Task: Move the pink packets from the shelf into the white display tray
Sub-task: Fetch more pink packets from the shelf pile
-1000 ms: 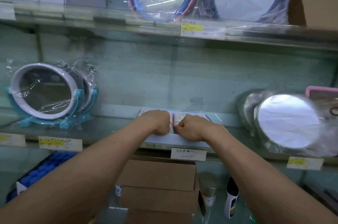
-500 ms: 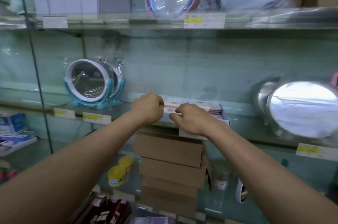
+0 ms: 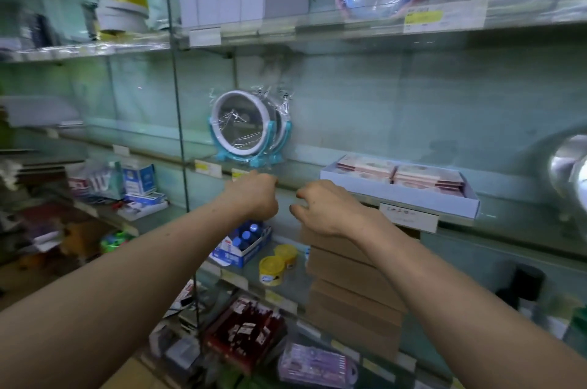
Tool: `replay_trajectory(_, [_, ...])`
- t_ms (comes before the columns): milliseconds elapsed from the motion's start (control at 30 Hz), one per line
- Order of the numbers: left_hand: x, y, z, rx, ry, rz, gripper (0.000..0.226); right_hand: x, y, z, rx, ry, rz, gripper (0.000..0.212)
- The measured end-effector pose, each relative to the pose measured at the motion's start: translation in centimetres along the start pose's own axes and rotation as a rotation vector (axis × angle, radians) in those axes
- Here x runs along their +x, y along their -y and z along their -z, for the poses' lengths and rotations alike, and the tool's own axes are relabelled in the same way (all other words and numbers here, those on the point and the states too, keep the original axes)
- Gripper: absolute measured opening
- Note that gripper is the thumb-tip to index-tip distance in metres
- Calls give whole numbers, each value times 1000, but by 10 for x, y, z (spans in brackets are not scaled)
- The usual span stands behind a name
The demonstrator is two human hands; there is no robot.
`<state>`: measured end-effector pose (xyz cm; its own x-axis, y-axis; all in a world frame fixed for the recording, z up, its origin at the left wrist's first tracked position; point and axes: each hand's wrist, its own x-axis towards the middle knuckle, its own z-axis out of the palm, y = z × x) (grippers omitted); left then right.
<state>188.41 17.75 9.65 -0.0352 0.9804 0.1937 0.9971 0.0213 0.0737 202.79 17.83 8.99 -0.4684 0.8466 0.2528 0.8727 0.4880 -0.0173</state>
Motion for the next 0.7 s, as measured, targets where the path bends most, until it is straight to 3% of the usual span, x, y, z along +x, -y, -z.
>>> replay_trajectory(333, [-10,74,0,31,59,116,56,46,68,-13,-28,72,43,47])
replay_trajectory(700, [0,209,-14,30,169,192,64,125,179,-44,-75,149,106,44])
